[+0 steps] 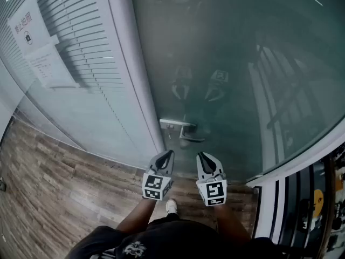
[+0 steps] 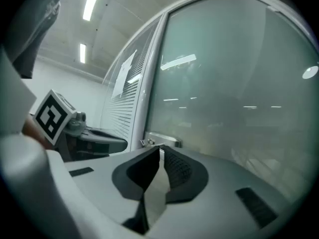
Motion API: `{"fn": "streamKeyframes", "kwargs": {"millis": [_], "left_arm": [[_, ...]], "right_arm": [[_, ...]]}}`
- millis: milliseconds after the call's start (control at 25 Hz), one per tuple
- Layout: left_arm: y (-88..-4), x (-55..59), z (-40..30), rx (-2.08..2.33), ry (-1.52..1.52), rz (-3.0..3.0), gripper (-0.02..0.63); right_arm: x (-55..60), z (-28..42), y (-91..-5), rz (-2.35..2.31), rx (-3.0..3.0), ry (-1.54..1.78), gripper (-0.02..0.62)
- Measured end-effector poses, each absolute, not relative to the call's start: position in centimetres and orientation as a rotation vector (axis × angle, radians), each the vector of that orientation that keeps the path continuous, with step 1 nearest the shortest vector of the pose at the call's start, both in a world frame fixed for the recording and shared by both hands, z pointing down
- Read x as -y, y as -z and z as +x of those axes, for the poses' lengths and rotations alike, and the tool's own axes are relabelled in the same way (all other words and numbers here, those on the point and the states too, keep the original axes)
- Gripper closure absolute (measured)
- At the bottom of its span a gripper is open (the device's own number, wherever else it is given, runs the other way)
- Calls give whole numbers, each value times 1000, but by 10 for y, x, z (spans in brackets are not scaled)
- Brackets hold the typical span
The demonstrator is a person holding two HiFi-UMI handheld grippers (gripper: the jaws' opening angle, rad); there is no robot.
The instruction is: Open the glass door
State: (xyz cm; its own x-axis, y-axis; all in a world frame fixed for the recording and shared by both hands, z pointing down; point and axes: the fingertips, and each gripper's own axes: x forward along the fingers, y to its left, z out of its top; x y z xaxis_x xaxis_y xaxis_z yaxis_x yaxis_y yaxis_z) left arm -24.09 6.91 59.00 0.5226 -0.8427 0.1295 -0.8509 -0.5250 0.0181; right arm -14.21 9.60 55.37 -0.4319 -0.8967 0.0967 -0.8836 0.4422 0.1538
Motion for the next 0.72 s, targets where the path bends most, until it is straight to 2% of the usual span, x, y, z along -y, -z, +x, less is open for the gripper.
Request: {"fn": "streamKeyframes", "kwargs": {"millis": [120, 320, 480, 720], "left_arm": [[-593, -48, -245, 1440, -174, 2692, 600], [-611, -34, -255, 1358, -196, 2650, 600], [-621, -23, -252, 1298, -197, 2681, 600], [-628, -18, -248, 1221, -218, 2692, 600]], "right_arm": [[-69, -154, -553, 1452, 2499, 173, 555], [-37, -171, -557, 1174, 2364, 320, 451], [-18, -181, -582, 924, 2178, 426, 420], [-7, -195, -614, 676, 2027, 448, 414]]}}
